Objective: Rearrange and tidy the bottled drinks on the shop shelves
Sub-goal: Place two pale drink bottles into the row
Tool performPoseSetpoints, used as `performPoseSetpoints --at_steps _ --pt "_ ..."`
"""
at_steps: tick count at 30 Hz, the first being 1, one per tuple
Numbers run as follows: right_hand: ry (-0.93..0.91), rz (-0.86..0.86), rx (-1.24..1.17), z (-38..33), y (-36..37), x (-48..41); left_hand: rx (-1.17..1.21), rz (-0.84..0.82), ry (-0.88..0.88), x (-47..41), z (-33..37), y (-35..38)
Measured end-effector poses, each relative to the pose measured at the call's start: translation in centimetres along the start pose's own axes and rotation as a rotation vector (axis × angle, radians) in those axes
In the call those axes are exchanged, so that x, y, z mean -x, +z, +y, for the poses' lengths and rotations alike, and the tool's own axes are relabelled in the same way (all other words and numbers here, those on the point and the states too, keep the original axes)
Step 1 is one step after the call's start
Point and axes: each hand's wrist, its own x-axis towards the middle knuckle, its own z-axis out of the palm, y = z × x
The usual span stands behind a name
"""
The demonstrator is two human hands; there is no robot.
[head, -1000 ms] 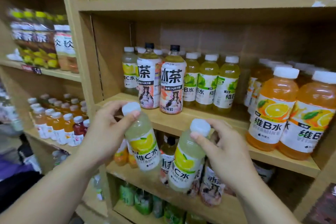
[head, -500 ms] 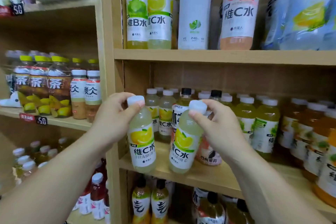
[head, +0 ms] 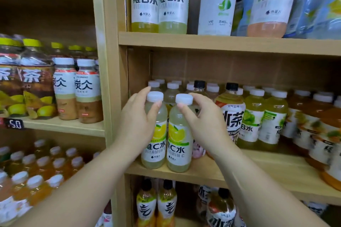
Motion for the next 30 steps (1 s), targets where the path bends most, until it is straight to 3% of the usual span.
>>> performPoseSetpoints --at_steps 8,14,22,30 --pt "-0.035 0.086 -0.026 1.9 1.8 6.1 0.013 0.005 -0.035 6.6 -3.9 1.0" --pt "0.126 0.083 -0.064 5.1 4.2 10.0 0.007 0.002 -0.062 10.0 -5.5 2.4" --pt "0.057 0.071 0.139 4.4 5.9 8.7 -0.279 0.104 0.198 9.9 -7.0 2.0" --pt "0.102 0.006 0.242 4.3 6.2 7.5 -0.378 -0.002 0.211 9.0 -7.3 2.3"
